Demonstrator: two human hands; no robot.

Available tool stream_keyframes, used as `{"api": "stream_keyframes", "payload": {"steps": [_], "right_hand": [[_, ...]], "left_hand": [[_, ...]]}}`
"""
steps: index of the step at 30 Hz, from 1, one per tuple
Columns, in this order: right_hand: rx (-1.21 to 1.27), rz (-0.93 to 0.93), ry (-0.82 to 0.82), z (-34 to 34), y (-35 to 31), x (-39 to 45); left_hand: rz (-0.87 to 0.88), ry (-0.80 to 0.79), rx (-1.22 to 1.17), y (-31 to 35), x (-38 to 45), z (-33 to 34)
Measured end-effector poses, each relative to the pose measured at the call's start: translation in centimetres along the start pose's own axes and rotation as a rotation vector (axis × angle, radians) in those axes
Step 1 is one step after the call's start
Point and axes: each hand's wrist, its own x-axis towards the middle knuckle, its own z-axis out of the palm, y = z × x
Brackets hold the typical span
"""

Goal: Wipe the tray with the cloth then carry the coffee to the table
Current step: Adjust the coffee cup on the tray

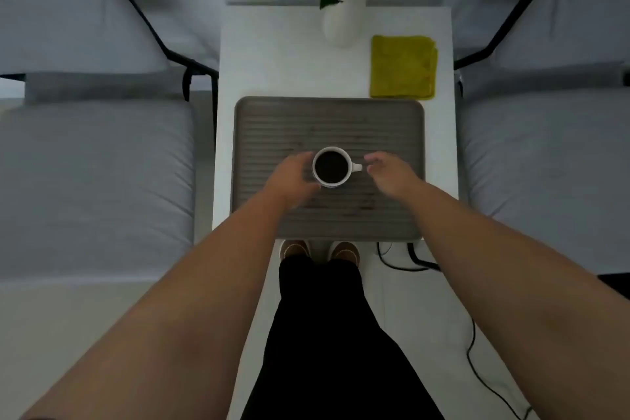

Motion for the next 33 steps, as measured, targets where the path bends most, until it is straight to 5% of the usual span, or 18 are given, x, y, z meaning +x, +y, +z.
{"api": "stream_keyframes", "payload": {"steps": [10, 25, 33], "right_hand": [[0.169, -0.117, 0.089, 2.5, 2.1, 2.6], [0.211, -0.157, 0.112, 2.0, 3.0, 3.2], [0.315, -0.135, 0.374, -4.4, 2.8, 6.6]], "left_hand": [[0.085, 0.176, -0.108, -2.1, 3.4, 3.6], [0.089, 0.207, -0.107, -2.3, 3.6, 4.8], [0.234, 0.211, -0.011, 4.4, 8.6, 2.7]]}}
